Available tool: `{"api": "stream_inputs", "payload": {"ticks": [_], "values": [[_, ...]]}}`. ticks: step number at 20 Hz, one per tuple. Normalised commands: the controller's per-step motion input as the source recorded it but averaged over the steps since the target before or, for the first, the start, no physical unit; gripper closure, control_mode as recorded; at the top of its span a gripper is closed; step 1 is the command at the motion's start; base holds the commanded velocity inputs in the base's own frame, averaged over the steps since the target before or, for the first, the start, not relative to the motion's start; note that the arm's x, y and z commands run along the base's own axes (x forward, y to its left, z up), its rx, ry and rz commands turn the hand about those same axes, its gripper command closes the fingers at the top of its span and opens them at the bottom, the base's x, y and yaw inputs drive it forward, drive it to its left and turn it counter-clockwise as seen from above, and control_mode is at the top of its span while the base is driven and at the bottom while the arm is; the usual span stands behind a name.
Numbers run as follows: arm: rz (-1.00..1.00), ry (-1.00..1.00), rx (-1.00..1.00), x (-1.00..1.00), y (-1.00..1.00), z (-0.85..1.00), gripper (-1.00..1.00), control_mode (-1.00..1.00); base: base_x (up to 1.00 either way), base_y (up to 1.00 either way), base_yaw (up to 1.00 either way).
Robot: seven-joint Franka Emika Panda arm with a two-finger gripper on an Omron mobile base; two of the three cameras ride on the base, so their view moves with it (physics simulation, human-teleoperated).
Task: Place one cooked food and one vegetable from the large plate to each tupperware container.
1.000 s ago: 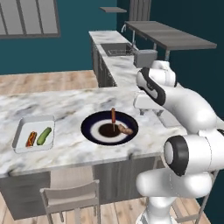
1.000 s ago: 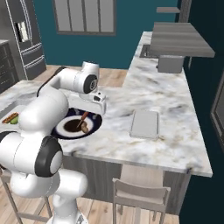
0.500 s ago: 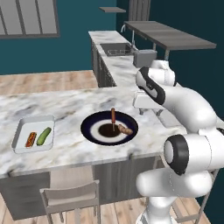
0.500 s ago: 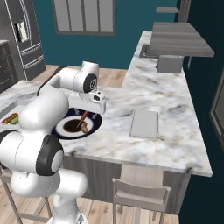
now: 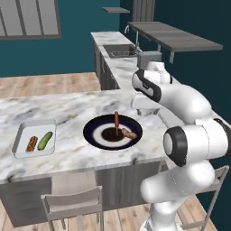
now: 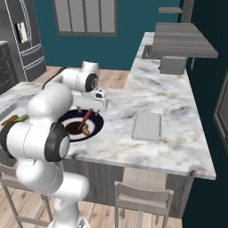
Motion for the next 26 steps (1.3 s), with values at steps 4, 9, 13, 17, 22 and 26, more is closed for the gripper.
{"api": "stream_inputs", "payload": {"ticks": [4, 9, 13, 17, 22, 26], "values": [[0.24, -0.13, -0.04, 0.99, 0.07, -0.36, -1.0, -1.0, 0.0, 0.0, 0.0], [0.32, -0.18, -0.01, 0.88, 0.11, -0.65, -1.0, -1.0, 0.0, 0.0, 0.0], [0.45, -0.12, 0.0, 0.29, 0.1, -0.71, -1.0, -1.0, 0.0, 0.0, 0.0], [0.34, 0.0, 0.0, 0.06, 0.07, -0.61, -1.0, -1.0, 0.0, 0.0, 0.0], [0.09, 0.24, -0.01, -0.11, 0.49, -0.12, -1.0, -1.0, 0.0, 0.0, 0.0], [0.04, 0.02, 0.0, -0.05, 0.01, -0.16, -1.0, -1.0, 0.0, 0.0, 0.0]]}}
